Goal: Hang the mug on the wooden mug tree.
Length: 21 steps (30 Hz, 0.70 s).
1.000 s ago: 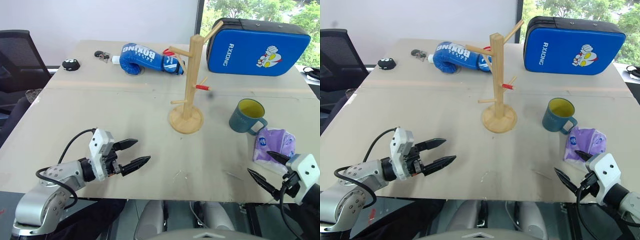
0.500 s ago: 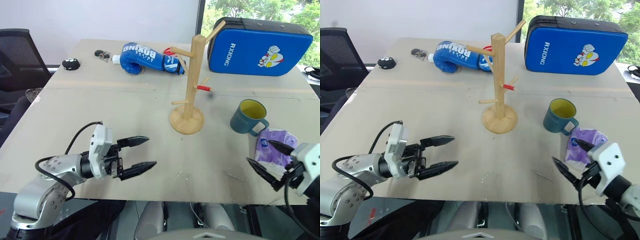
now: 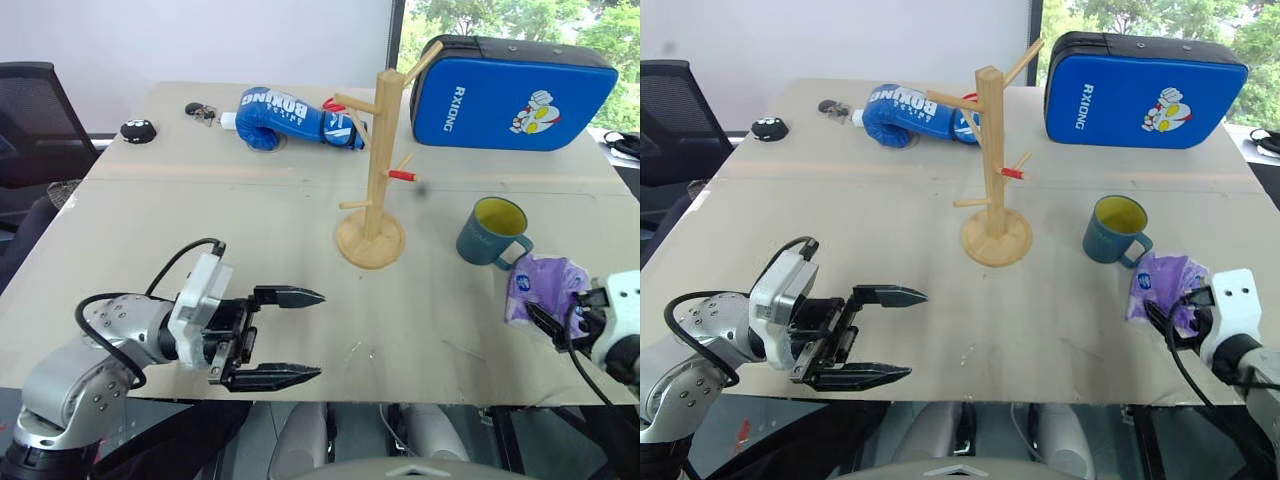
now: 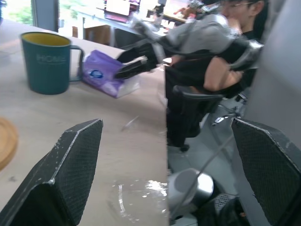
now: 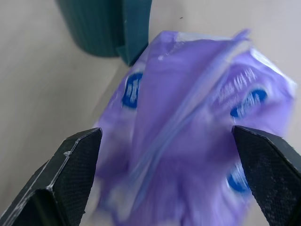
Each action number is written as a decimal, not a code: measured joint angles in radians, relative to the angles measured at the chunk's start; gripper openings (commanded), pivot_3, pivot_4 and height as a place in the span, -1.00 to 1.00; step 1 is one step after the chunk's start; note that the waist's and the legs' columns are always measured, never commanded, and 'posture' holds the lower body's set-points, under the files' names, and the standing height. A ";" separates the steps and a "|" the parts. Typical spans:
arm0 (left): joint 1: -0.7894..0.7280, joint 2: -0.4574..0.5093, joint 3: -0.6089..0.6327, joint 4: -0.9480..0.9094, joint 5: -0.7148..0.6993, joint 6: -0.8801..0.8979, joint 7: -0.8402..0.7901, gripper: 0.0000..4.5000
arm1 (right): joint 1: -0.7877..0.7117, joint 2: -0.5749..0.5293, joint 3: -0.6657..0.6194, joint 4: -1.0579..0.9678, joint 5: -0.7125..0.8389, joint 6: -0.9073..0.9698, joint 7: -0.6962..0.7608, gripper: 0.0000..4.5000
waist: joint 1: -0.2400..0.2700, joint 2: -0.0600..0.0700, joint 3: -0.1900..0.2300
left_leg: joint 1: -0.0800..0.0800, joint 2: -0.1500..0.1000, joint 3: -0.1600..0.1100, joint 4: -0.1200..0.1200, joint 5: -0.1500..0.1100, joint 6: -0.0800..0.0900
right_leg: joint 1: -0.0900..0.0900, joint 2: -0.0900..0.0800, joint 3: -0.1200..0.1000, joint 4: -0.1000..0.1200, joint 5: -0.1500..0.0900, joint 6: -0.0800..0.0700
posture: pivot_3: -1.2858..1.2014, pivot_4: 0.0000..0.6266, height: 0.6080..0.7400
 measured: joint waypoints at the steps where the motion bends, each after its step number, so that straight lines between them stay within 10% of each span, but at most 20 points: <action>1: 0.001 0.000 0.000 -0.003 -0.001 0.001 0.000 1.00 | -0.015 -0.002 0.018 0.015 -0.007 0.011 -0.007 0.99 | 0.001 0.000 0.000 | 0.000 0.000 0.000 0.000 0.000 0.000 | 0.000 0.000 0.000 0.000 0.000 0.000 | 0.03 -0.52 1.00; 11: 0.034 -0.020 -0.002 -0.028 0.002 -0.006 0.055 1.00 | -0.050 -0.039 0.068 0.064 -0.054 0.050 -0.013 -0.95 | 0.002 -0.012 -0.008 | 0.001 0.000 -0.001 0.001 0.000 0.000 | 0.002 0.000 0.000 0.000 -0.002 0.004 | 0.03 -0.52 1.00; 21: 0.014 -0.042 -0.005 -0.059 -0.022 -0.003 0.117 1.00 | -0.153 -0.196 -0.046 0.243 -0.115 -0.020 0.047 -0.98 | -0.014 -0.005 -0.003 | 0.002 0.000 0.002 0.002 0.000 0.000 | 0.001 0.003 0.007 0.000 -0.002 0.004 | 0.03 -0.52 1.00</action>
